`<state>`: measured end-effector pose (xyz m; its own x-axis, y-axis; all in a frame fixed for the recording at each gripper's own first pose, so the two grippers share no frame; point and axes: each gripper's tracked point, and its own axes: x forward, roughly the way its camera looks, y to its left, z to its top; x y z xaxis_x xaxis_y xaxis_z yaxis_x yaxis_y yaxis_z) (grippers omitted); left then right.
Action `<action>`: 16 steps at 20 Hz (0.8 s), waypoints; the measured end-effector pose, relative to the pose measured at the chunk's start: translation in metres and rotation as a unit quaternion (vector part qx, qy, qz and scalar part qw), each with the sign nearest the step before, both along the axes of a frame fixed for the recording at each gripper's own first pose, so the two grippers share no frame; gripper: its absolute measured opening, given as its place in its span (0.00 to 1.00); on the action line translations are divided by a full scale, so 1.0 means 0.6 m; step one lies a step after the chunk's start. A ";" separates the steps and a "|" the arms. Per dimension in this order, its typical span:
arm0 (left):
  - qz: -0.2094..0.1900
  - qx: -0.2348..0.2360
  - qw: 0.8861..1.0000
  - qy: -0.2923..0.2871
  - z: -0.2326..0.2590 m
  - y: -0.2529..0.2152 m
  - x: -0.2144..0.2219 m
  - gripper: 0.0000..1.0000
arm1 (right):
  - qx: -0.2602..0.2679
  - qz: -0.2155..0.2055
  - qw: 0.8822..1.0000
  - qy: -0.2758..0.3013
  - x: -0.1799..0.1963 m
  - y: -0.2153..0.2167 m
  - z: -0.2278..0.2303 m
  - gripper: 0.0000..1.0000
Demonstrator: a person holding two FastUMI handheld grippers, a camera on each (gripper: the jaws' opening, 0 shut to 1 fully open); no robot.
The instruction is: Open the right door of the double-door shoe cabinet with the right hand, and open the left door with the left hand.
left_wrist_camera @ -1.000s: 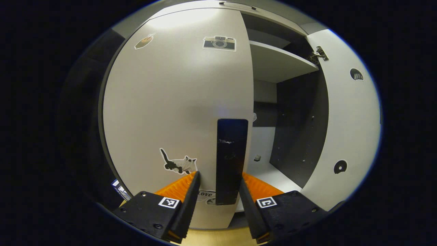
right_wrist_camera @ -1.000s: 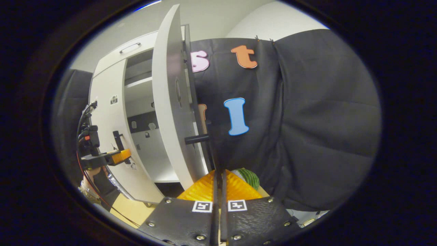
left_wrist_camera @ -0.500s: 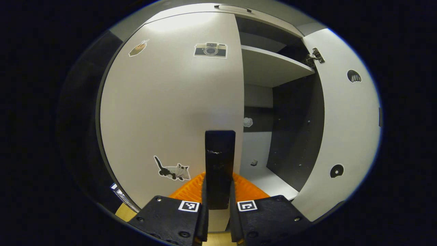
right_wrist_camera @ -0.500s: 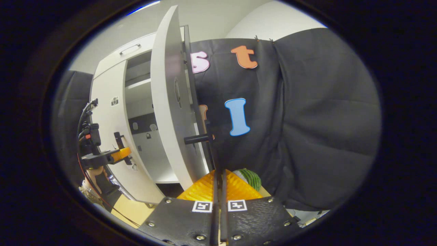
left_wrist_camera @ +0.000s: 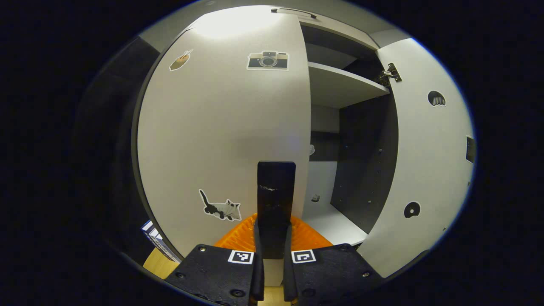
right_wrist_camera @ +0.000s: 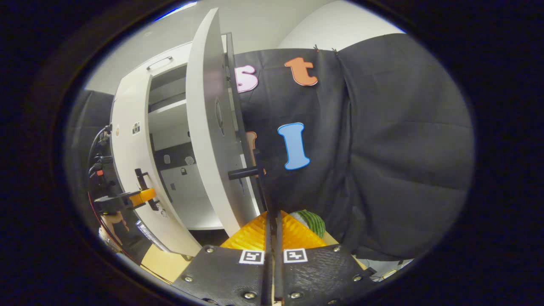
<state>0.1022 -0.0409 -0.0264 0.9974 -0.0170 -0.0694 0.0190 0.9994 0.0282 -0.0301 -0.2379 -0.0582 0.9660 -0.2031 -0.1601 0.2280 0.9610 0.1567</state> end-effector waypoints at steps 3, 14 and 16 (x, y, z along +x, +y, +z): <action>-0.010 -0.005 1.000 0.009 -0.001 0.009 -0.031 0.17 | -0.005 -0.003 1.000 0.002 0.015 -0.007 0.001 0.02; -0.016 -0.017 1.000 0.014 0.000 0.033 -0.098 0.17 | -0.012 -0.010 1.000 0.004 0.009 -0.012 0.004 0.02; -0.015 -0.017 1.000 0.015 -0.001 0.038 -0.109 0.17 | -0.013 -0.011 1.000 0.005 0.008 -0.012 0.004 0.02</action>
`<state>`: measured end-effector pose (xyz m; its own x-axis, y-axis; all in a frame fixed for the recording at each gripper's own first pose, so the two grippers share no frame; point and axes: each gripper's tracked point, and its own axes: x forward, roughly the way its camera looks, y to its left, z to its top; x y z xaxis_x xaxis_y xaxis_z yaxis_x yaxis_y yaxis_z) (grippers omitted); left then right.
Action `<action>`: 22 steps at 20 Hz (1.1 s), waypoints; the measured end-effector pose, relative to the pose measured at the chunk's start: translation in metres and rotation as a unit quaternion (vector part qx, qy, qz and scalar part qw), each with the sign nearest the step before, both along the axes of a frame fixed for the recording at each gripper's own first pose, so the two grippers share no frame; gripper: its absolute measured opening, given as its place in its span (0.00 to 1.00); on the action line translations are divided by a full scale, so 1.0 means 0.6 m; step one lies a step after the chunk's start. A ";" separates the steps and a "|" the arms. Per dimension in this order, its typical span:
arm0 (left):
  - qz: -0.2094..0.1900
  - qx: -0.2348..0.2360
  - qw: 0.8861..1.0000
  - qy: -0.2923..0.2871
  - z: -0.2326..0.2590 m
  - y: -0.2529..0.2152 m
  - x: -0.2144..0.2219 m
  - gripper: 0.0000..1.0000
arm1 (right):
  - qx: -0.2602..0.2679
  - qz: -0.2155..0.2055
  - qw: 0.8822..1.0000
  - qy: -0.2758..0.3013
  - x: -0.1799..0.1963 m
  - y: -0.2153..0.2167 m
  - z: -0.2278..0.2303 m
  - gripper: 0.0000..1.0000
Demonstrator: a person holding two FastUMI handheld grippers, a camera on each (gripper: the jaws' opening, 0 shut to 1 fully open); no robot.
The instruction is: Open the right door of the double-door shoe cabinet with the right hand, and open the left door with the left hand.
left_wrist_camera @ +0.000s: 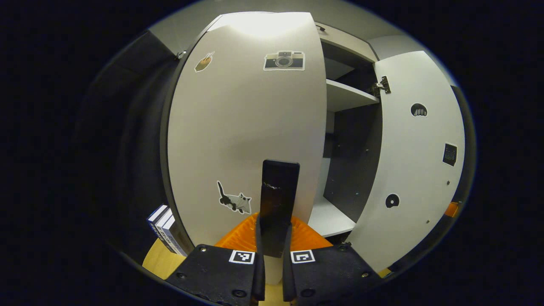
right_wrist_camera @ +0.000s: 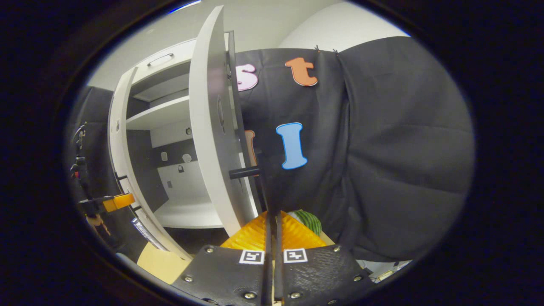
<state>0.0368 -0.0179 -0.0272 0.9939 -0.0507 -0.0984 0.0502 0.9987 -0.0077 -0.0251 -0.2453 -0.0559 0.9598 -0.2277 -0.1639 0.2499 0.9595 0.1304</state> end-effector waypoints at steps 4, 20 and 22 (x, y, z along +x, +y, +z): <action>0.004 0.000 1.000 0.002 0.000 0.011 -0.020 0.17 | 0.002 -0.001 1.000 0.000 0.000 0.000 -0.001 0.02; 0.050 0.004 0.999 0.008 0.003 0.070 -0.108 0.16 | 0.000 -0.002 1.000 0.006 -0.001 0.000 -0.002 0.02; 0.057 0.006 0.998 0.009 0.003 0.079 -0.115 0.12 | 0.000 -0.002 1.000 0.005 -0.001 -0.001 -0.002 0.05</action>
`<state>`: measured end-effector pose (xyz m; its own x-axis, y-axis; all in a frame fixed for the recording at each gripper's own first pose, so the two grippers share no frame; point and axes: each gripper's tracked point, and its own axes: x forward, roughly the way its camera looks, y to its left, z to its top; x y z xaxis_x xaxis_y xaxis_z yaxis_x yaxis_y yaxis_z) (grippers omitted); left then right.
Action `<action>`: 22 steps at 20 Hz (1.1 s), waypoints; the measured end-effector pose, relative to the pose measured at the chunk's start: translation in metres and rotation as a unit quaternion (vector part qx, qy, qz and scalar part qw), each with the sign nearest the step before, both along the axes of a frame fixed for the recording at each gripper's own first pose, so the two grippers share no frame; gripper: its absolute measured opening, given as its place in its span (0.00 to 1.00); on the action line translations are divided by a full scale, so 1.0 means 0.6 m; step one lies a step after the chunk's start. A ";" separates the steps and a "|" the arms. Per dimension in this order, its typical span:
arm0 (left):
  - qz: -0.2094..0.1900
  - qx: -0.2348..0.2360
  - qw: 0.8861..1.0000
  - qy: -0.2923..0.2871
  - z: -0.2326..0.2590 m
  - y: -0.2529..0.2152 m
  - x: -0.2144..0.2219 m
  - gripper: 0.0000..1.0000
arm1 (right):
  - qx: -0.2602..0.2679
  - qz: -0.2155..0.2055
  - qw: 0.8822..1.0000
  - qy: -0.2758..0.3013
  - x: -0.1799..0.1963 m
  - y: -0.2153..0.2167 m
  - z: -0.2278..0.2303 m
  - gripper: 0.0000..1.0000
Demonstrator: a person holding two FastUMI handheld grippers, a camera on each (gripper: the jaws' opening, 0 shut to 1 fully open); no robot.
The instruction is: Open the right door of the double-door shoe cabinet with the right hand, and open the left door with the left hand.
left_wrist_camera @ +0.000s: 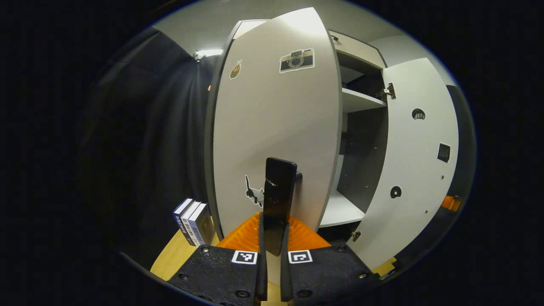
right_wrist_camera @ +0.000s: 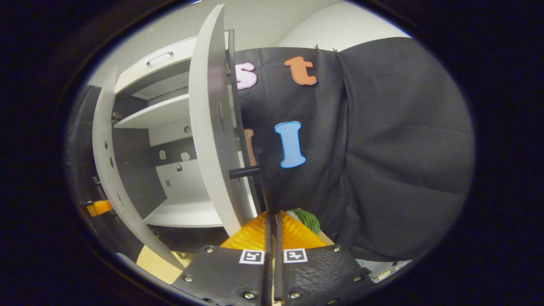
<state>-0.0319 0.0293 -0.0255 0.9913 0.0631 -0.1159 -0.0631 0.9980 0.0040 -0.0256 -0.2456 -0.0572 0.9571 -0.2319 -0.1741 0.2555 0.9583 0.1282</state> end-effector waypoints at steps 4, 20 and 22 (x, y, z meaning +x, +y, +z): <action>0.018 0.003 1.000 0.001 0.001 0.022 -0.017 0.08 | -0.001 0.001 1.000 0.001 0.000 0.000 0.000 0.02; 0.100 0.010 0.995 0.000 0.010 0.135 -0.074 0.00 | 0.000 0.000 1.000 0.002 0.000 0.000 0.000 0.02; 0.107 0.008 0.994 -0.002 0.011 0.148 -0.078 0.02 | 0.000 -0.001 1.000 0.002 0.000 0.000 -0.001 0.05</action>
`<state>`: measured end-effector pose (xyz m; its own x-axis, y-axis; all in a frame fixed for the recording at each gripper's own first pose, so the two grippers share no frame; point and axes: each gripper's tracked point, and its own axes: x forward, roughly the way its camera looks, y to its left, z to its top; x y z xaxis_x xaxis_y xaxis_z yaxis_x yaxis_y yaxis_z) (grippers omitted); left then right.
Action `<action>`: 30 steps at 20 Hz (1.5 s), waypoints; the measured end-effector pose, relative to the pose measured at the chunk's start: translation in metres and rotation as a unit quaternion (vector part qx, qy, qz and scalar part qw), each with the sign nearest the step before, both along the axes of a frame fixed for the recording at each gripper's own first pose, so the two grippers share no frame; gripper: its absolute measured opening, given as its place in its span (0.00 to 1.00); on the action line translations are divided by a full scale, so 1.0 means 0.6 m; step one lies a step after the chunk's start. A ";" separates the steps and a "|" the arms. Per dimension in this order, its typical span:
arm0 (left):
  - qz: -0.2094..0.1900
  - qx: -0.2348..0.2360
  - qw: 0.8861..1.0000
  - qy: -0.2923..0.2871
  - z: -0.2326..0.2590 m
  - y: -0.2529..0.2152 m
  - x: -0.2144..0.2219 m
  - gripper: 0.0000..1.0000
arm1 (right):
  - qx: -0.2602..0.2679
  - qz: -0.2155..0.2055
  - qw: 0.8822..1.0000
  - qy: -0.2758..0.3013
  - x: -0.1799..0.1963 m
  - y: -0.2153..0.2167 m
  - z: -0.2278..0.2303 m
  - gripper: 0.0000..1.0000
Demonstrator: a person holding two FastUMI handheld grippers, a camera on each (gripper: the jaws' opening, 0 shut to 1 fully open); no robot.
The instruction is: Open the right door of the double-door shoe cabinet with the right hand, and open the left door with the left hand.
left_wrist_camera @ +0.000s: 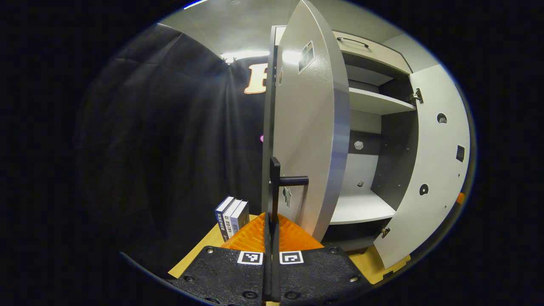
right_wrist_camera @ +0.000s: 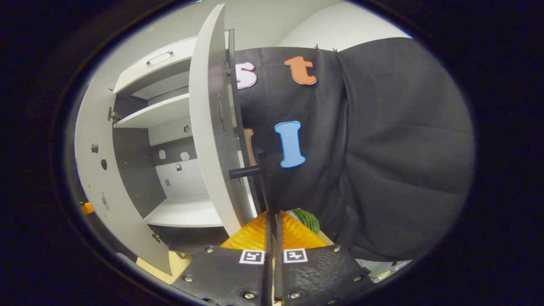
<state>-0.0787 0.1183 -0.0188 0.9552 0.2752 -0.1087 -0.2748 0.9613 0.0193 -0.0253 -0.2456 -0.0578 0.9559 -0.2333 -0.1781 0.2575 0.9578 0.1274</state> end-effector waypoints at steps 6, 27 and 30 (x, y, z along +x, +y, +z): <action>0.024 0.001 1.000 -0.005 0.003 0.050 -0.012 0.00 | -0.001 -0.002 1.000 0.002 0.000 -0.001 0.000 0.02; 0.017 -0.007 1.000 -0.011 0.009 0.063 -0.021 0.02 | -0.024 -0.019 0.998 0.047 -0.004 -0.012 -0.021 0.02; 0.043 -0.001 0.999 -0.004 0.010 0.071 -0.025 0.01 | -0.039 -0.042 0.998 0.024 -0.015 -0.018 0.007 0.02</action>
